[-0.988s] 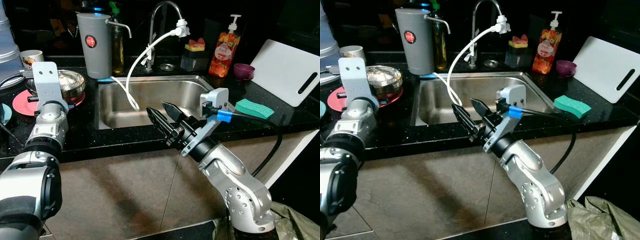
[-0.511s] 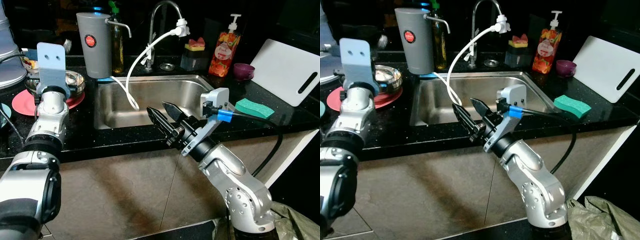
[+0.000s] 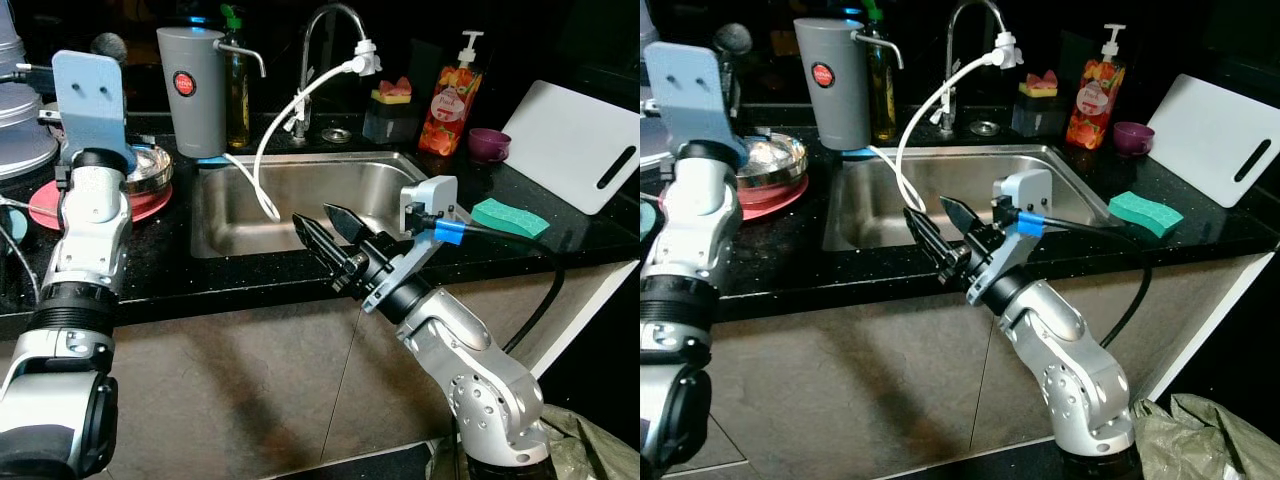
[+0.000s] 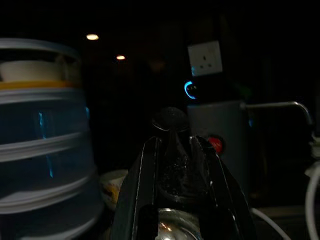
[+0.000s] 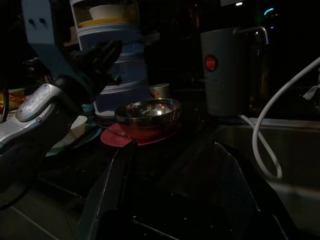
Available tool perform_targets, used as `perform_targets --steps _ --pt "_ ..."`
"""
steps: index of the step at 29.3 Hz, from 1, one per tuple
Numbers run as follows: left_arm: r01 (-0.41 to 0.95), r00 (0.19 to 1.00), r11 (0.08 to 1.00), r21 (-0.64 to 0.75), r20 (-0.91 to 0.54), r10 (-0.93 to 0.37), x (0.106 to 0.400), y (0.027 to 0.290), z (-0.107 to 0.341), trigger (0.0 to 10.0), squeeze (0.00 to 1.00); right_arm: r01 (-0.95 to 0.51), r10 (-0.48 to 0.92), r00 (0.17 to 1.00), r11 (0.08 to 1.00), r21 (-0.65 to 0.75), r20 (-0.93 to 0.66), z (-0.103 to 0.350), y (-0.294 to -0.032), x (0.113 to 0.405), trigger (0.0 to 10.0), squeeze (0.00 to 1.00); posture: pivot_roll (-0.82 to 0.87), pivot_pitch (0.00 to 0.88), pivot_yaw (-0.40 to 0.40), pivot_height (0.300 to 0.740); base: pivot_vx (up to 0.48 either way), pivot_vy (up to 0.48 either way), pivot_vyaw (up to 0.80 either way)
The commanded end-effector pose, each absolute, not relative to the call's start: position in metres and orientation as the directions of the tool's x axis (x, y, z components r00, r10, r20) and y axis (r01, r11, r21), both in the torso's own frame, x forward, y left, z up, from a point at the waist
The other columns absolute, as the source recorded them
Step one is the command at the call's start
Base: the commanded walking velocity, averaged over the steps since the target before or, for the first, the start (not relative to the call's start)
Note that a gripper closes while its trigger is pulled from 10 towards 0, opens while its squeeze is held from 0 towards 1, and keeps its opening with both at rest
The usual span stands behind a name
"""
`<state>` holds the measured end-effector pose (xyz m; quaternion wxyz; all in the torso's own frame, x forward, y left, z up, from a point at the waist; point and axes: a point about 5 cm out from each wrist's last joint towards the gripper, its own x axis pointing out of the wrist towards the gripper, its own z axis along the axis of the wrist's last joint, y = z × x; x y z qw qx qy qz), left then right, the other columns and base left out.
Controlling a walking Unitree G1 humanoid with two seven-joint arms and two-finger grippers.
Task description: Kitchen organization
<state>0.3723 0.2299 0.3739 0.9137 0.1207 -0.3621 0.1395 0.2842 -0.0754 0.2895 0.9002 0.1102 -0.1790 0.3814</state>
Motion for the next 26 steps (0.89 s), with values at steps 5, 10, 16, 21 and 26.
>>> perform_targets --steps 5,10,16,21,26 --pt "-0.297 0.794 0.945 0.134 0.585 0.167 0.378 0.218 0.346 10.0 0.0 -0.727 0.647 0.644 0.684 0.063 0.409 0.288 -0.075 0.282 10.0 0.0 -0.01 0.121 -0.056 0.74 0.0 0.0 0.0" --pt "-0.27 0.822 0.953 0.136 0.548 0.154 0.378 0.216 0.336 10.0 0.0 -0.726 0.647 0.645 0.685 0.062 0.407 0.287 -0.075 0.282 10.0 0.0 -0.01 0.118 -0.052 0.74 0.0 0.0 0.0" --pt "-0.001 0.89 0.987 0.162 0.45 -0.073 0.383 0.19 0.316 10.0 0.0 -0.735 0.655 0.636 0.676 0.061 0.407 0.286 -0.071 0.28 10.0 0.0 -0.01 0.109 -0.05 0.74 0.0 0.0 0.0" --pt "0.284 0.857 0.943 0.176 0.394 -0.332 0.38 0.167 0.312 10.0 0.0 -0.733 0.655 0.638 0.678 0.058 0.405 0.286 -0.071 0.281 10.0 0.0 -0.01 0.109 -0.05 0.74 0.0 0.0 0.0" --pt "0.422 0.824 0.888 0.182 0.332 -0.459 0.38 0.16 0.308 10.0 0.0 -0.734 0.658 0.636 0.678 0.053 0.403 0.287 -0.072 0.283 10.0 0.0 -0.01 0.106 -0.048 0.74 0.0 0.0 0.0"
